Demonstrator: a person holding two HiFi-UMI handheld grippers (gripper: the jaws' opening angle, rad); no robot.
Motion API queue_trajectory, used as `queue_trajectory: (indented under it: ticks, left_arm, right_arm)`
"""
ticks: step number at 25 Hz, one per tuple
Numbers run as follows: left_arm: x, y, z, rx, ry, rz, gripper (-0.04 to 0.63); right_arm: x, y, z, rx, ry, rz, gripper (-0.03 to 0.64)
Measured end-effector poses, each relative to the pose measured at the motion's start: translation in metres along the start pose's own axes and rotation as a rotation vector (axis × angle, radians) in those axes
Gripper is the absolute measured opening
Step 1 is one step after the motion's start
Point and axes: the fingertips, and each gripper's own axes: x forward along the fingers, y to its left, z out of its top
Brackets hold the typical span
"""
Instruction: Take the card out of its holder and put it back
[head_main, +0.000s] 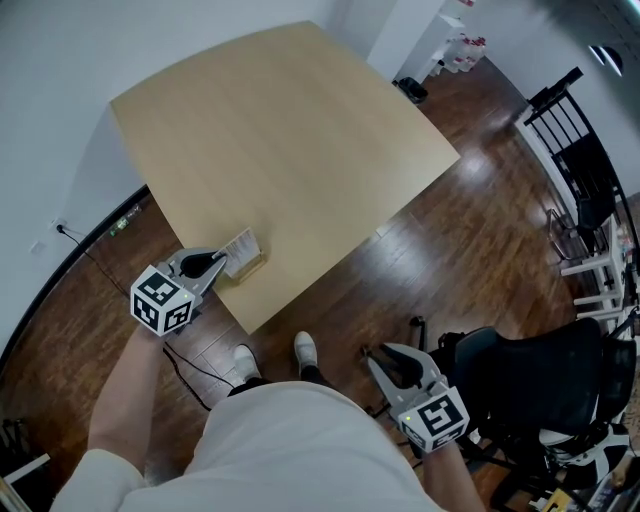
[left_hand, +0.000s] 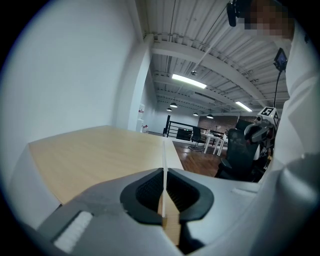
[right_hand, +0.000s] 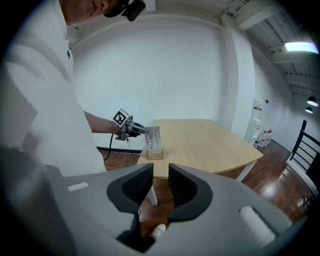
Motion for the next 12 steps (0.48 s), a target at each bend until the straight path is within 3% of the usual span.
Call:
queue_trajectory:
  ticks: [12]
  left_arm:
    - [0.0066, 0.0010, 0.0004, 0.016, 0.010, -0.017, 0.015]
  right_arm:
    - [0.0082, -0.0025, 0.0040, -0.031, 0.020, 0.025, 0.100]
